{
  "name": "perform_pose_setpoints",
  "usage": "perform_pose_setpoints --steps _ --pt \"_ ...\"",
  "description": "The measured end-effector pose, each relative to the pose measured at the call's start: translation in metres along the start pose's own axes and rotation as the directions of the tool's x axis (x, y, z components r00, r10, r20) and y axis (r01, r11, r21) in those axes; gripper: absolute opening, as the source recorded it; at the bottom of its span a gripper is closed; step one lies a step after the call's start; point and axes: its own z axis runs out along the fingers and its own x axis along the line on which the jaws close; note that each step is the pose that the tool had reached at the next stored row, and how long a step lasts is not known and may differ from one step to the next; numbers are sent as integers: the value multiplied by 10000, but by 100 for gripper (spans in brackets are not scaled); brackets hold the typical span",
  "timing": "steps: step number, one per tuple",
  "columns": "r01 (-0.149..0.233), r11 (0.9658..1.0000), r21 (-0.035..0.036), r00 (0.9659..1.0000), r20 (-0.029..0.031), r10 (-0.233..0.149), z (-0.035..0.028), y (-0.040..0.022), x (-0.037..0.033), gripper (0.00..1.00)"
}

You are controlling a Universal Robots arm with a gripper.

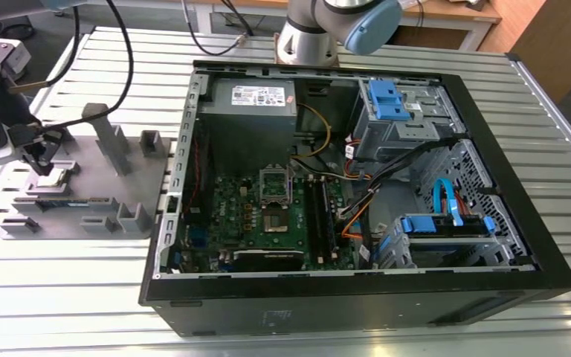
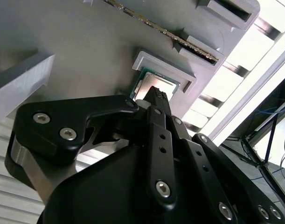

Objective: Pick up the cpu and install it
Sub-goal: 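Pick up the cpu and move it towards the insertion slot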

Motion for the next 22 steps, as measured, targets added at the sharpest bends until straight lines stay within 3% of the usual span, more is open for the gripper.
perform_pose_setpoints --steps 10,12,14,17,19,22 --pt "26 10000 1 10000 2 -26 7 0 1 11" --pt "26 10000 1 10000 2 -26 7 0 1 17" --pt "26 10000 2 10000 2 -26 7 0 1 29" --pt "26 10000 2 10000 2 -26 7 0 1 35" --pt "26 10000 1 10000 2 -26 7 0 1 47" --pt "26 10000 2 10000 2 -26 7 0 1 53"
